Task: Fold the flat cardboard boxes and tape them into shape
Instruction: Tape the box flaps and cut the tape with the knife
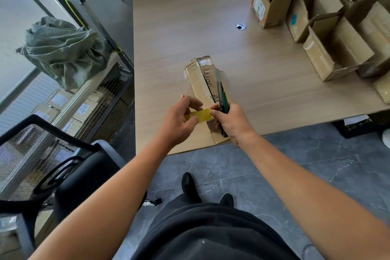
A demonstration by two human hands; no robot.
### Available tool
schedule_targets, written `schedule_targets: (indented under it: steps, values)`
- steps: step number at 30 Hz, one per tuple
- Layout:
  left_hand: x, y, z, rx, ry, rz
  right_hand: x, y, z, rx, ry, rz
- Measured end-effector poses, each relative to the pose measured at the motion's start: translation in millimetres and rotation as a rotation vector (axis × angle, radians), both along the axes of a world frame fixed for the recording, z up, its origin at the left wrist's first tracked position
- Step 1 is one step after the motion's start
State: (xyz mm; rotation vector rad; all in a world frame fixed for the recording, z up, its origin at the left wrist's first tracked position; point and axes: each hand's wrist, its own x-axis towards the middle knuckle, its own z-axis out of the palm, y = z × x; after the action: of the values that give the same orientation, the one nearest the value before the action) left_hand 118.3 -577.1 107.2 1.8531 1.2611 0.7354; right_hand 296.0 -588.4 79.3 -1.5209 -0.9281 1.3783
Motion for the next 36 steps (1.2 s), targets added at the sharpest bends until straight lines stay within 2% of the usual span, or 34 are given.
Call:
schedule_targets:
  steps: [4,8,10,15,20,27,33,36]
  values:
    - [14,-6,2,0.003,-0.020,0.005,12,-6,2,0.065,-0.008,-0.008]
    - [28,-7,5,0.037,0.015,-0.005,22,-5,8,0.138,-0.104,0.040]
    - [31,-6,5,0.057,-0.031,0.031,26,-2,12,0.160,-0.122,0.046]
    - [34,-2,10,0.105,-0.098,0.104,43,0,14,0.126,0.030,-0.035]
    - [41,1,11,0.156,-0.071,0.094,37,-9,16,0.123,0.050,-0.048]
    - [50,-2,18,0.285,0.017,0.034,38,-19,21,0.234,0.043,-0.112]
    - [41,-5,20,0.280,0.053,0.014,43,-11,22,0.088,0.145,-0.112]
    - [35,-6,20,0.274,0.060,-0.021,42,-9,19,0.066,0.118,-0.088]
